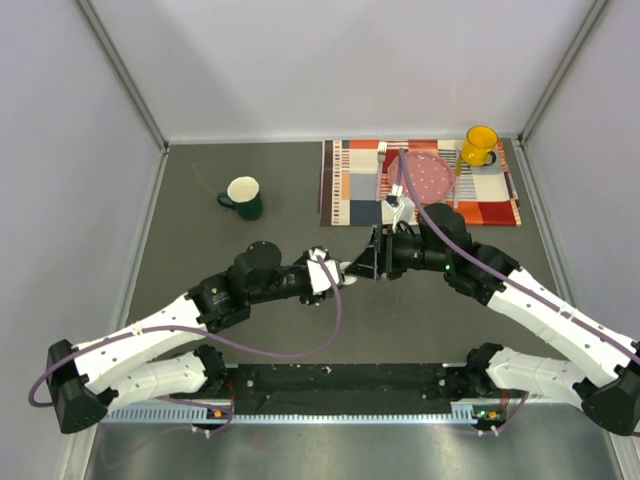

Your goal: Insert the wireless bluetooth earbuds into the charging case

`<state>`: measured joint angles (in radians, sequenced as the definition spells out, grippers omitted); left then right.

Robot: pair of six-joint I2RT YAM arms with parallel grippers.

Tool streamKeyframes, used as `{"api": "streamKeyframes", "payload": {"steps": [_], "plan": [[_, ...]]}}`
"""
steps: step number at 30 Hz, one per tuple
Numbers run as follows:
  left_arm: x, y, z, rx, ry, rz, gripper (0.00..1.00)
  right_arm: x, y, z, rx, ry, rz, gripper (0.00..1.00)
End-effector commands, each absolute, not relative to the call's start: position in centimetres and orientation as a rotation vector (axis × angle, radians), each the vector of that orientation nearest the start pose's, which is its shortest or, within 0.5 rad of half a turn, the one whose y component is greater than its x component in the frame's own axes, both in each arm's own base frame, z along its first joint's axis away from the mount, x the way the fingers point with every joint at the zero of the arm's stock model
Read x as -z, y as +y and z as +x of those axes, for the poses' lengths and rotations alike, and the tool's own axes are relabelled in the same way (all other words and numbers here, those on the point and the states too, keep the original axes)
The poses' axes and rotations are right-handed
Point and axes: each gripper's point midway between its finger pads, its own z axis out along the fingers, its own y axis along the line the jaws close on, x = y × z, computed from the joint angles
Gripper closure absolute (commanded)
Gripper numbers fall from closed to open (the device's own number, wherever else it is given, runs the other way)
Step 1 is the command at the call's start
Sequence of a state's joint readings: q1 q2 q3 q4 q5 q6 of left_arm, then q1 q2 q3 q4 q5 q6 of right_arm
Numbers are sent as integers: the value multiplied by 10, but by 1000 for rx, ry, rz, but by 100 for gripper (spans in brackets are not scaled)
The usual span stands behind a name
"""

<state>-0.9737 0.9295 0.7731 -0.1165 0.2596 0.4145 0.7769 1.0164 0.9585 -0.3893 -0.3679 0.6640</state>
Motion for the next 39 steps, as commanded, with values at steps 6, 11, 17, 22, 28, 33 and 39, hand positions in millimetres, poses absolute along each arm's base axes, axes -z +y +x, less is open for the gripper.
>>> {"api": "streamKeyframes", "payload": {"steps": [6, 11, 17, 22, 28, 33, 39], "plan": [[-280, -307, 165, 656, 1224, 1295, 100, -279, 296, 170, -1266, 2119, -429, 53], [-283, -308, 163, 668, 1208, 1295, 100, -279, 298, 169, -1275, 2118, -433, 53], [-284, -308, 162, 675, 1205, 1295, 100, -277, 299, 169, -1286, 2118, -443, 61], [-287, -310, 160, 692, 1194, 1287, 100, -278, 303, 166, -1319, 2111, -463, 71], [-293, -312, 159, 704, 1173, 1271, 99, -276, 305, 164, -1338, 2118, -471, 73], [-295, -313, 159, 704, 1172, 1267, 99, -276, 305, 164, -1336, 2122, -465, 53], [-292, -312, 161, 691, 1181, 1265, 99, -277, 304, 166, -1323, 2114, -452, 64]]}}
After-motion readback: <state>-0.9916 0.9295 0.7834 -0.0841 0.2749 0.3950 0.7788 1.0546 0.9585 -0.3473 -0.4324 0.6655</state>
